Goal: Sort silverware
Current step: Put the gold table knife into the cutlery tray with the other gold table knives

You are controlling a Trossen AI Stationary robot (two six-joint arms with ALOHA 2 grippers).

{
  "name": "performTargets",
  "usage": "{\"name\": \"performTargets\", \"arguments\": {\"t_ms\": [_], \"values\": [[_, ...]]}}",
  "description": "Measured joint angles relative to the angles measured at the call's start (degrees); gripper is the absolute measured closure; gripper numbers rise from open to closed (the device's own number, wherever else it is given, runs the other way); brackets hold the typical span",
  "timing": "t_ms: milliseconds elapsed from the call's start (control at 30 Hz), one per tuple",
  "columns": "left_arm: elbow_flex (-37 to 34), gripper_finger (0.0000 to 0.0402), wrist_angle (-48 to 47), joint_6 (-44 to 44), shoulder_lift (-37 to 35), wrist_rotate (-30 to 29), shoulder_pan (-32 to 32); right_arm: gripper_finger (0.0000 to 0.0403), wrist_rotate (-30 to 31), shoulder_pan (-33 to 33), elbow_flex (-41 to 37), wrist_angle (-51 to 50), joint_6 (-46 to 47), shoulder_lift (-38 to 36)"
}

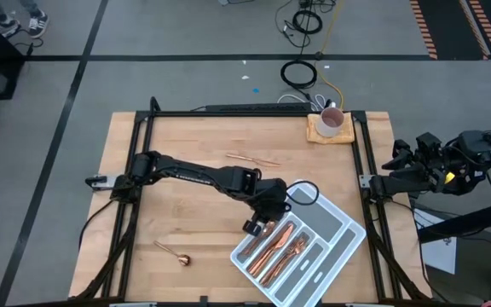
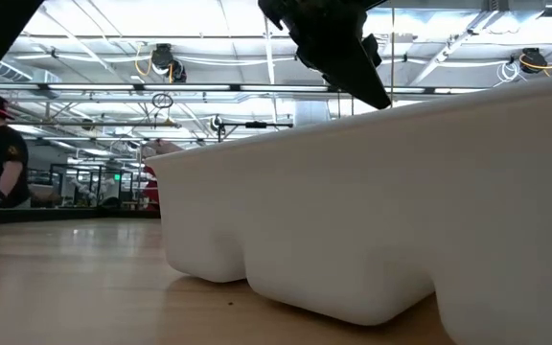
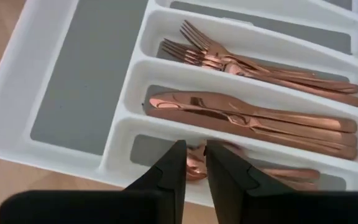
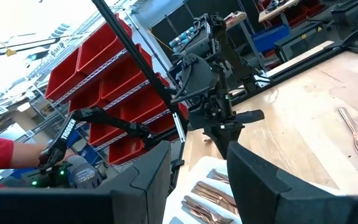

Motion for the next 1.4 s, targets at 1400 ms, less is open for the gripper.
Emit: {"name": "performTargets", "arguments": {"t_ms": [1400], "values": [[18.47,0.0322,-44.1,-25.16,-31.4,-35.43,1.18,0.0259,11.08,-18.87,44.28,4.88,-40.12,106.47]]}}
